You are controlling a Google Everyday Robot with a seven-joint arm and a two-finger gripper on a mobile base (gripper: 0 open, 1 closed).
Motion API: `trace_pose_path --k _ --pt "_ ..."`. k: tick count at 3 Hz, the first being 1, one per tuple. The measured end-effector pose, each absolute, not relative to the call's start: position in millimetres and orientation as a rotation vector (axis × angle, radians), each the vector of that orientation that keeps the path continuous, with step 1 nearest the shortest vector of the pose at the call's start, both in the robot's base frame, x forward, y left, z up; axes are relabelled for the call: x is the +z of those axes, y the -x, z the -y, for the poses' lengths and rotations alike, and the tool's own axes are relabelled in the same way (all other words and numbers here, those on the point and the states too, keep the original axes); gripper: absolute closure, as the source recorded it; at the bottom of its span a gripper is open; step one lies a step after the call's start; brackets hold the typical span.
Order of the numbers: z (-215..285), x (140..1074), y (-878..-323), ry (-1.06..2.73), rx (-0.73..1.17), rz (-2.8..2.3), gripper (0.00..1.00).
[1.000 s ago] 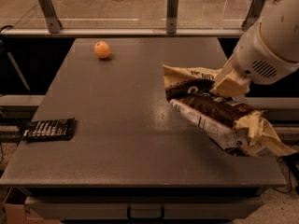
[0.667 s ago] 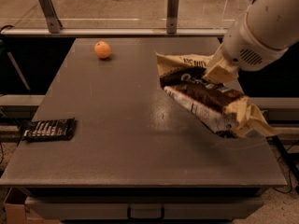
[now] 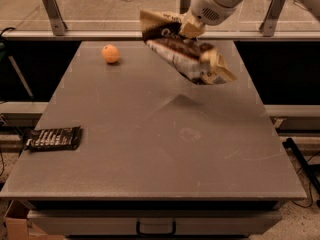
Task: Move brown chip bag near orange
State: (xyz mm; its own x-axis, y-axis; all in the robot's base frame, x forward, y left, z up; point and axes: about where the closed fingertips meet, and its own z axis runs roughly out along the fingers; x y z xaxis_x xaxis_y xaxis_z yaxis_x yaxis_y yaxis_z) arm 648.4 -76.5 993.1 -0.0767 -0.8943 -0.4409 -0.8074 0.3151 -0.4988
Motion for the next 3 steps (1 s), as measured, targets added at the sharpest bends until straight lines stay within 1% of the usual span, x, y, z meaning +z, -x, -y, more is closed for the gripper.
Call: trace_pose_path --k 1,2,3 --pt "42.2 990.4 -704.4 1.471 -0.163 -1.859 1.0" --pt "18.5 969.1 -744.9 1.455 -0.168 -1.858 1.0" --pt "7.4 944.2 -769.0 1.494 -0.17 -1.829 1.0"
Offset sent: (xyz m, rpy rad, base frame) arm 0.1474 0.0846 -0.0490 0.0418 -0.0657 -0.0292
